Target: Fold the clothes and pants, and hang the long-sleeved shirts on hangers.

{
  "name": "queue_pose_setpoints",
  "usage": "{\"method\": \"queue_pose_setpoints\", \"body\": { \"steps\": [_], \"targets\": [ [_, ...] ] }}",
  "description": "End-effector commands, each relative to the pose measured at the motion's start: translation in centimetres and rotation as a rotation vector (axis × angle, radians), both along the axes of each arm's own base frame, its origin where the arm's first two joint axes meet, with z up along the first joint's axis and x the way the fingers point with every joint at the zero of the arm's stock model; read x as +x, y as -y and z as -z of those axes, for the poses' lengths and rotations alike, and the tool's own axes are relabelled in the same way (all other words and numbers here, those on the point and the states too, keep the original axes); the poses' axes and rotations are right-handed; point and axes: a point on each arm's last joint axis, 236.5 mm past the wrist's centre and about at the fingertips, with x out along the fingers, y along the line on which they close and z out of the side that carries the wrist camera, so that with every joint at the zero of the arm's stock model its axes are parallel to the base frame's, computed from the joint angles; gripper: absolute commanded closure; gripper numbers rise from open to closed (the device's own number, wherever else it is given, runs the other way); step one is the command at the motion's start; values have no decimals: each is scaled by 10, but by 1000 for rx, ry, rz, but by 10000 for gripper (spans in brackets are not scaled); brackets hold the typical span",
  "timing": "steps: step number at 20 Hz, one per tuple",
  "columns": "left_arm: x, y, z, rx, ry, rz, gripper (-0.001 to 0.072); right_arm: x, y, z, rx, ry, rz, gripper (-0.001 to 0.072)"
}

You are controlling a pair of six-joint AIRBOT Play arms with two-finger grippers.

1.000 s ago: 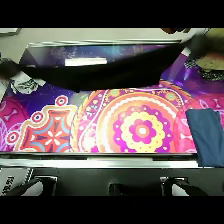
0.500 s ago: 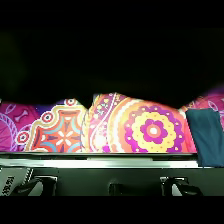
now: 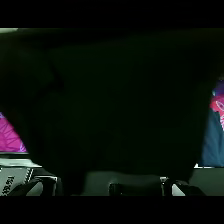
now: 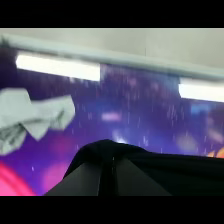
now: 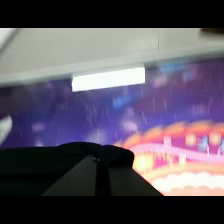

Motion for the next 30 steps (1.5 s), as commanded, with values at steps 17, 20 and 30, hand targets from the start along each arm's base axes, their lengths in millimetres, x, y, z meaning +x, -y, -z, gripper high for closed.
{"method": "queue_pose_setpoints", "body": {
  "steps": [17,20,30],
  "targets": [
    [167,65,397,-8,-685,261,690,183,38,427,22,-727,-50,683],
    [125,60,401,-34,-862,295,690,148,37,439,16,-883,-72,683],
    [80,64,418,-58,-1070,347,689,88,34,463,23,-1141,-98,682]
  ]
}}
